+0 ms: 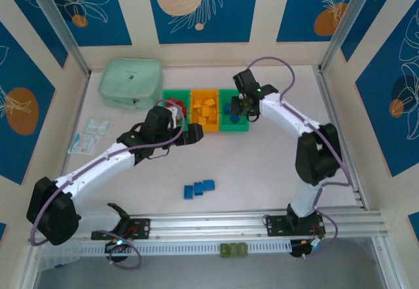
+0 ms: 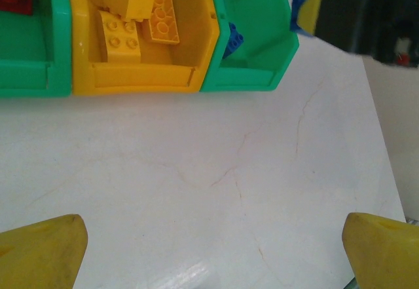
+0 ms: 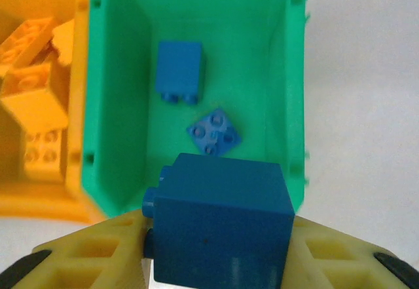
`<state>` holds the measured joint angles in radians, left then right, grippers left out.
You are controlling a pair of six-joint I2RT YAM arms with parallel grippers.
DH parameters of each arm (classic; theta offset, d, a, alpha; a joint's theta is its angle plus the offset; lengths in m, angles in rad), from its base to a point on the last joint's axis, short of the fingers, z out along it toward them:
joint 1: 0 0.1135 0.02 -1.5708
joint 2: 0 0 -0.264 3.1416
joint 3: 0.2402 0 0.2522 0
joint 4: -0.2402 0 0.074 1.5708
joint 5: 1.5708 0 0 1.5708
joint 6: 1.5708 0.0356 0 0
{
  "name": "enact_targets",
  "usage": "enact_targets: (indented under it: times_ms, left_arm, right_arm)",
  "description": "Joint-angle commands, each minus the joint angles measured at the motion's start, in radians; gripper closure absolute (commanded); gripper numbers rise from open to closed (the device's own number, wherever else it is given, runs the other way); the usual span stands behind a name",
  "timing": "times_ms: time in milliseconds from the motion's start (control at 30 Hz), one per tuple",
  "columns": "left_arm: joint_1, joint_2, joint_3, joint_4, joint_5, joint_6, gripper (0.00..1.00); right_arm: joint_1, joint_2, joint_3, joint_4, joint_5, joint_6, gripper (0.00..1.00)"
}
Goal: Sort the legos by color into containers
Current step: Place the lego in the container.
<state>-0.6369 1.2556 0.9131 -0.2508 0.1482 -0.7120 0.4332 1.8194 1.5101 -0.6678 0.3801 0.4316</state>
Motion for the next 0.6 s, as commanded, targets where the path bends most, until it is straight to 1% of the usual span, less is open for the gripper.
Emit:
enact_targets:
  times_ms: [0,133,300,367,433,567]
  left_arm:
    - [0.012,0.028,0.039,0.001,-0.006,0.03,0.01]
    - [0.027,0.054,0.052,-0.002,0.012,0.025,0.01]
    - [0.043,0.06,0.052,-0.001,0.02,0.025,0.01]
    - [0.047,0.057,0.055,0.0,0.028,0.023,0.01]
    - [0.048,0.052,0.056,0.003,0.031,0.023,0.01]
    - [0.052,0.041,0.058,-0.005,0.03,0.029,0.01]
  right_arm:
    - [-0.023,0.089,0.103,-0.017,0.031,-0.06,0.56]
    - [-0.04,0.205,0.226,-0.054,0.054,-0.079,0.55]
    - [-0.042,0.266,0.295,-0.06,0.057,-0.096,0.47]
    - [-0.039,0.271,0.313,-0.075,0.068,-0.095,0.43]
    - [-0.035,0.26,0.308,-0.064,0.07,-0.104,0.42]
    - [-0.022,0.221,0.295,-0.074,0.057,-0.112,0.41]
